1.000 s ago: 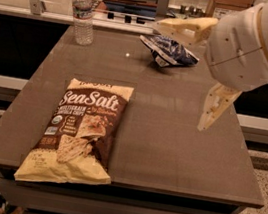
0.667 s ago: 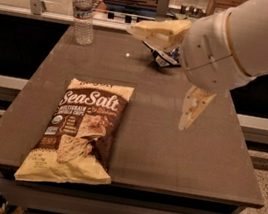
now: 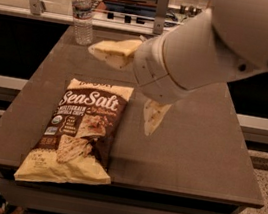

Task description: Move brown chip bag near water bottle

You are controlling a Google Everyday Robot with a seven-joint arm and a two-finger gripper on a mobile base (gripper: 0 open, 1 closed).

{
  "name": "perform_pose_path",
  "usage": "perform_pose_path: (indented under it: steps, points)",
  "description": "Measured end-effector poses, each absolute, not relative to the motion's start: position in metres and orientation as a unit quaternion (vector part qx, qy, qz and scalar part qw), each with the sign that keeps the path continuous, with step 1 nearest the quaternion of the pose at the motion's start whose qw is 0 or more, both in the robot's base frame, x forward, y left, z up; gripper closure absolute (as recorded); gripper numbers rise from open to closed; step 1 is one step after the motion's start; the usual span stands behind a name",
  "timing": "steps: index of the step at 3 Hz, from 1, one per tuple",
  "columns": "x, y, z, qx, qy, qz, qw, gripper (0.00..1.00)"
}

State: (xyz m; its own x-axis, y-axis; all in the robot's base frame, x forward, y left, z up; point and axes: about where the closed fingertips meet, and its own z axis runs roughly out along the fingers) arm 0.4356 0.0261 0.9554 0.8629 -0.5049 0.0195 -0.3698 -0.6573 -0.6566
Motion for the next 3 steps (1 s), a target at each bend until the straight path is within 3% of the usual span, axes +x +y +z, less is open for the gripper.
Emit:
perform_pose_path:
  steps: [3]
  points:
    - [0.439, 0.095, 0.897, -0.929, 0.174, -0.132, 0.299, 0.0]
